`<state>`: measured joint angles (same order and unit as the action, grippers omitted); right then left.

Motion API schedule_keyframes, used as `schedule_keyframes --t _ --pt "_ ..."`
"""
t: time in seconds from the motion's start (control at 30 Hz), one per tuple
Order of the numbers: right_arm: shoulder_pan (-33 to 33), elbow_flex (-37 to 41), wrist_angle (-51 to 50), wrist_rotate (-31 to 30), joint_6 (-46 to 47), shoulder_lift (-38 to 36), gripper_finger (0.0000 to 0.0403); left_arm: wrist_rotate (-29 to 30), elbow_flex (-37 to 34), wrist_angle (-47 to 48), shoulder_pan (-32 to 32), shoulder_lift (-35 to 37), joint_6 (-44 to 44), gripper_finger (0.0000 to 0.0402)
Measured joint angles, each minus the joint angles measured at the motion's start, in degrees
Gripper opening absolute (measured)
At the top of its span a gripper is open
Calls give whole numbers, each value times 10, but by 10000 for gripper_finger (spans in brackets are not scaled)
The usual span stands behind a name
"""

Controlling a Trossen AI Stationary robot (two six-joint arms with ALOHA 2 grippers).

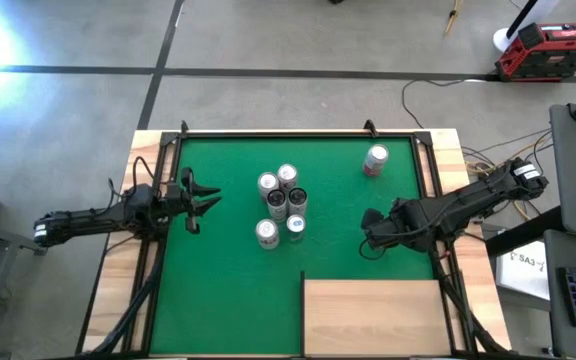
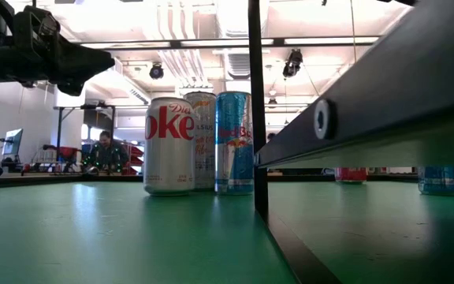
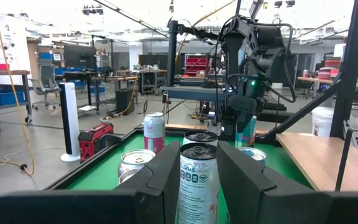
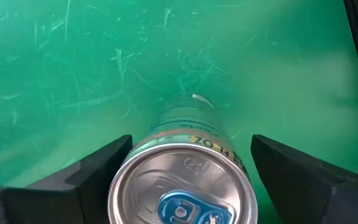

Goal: Place canned beverage on shelf
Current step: Put the right blue soda can on the shelf

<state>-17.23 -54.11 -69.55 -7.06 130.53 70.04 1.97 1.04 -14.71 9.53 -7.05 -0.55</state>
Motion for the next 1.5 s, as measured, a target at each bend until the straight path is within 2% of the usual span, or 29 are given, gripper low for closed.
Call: schedule_keyframes --t 0.2,0.6,1.0,1.2,1.5 --pt "0 0 10 13 9 5 224 0 0 0 0 0 0 88" --pt "0 -2 18 17 -40 1 224 0 0 0 0 0 0 88" --pt "-7 -122 -99 39 -128 -6 224 0 0 0 0 0 0 88" --pt "-52 -145 -115 42 -132 -6 224 0 0 0 0 0 0 88" --pt "-165 -160 -123 47 -42 -6 224 0 0 0 0 0 0 88"
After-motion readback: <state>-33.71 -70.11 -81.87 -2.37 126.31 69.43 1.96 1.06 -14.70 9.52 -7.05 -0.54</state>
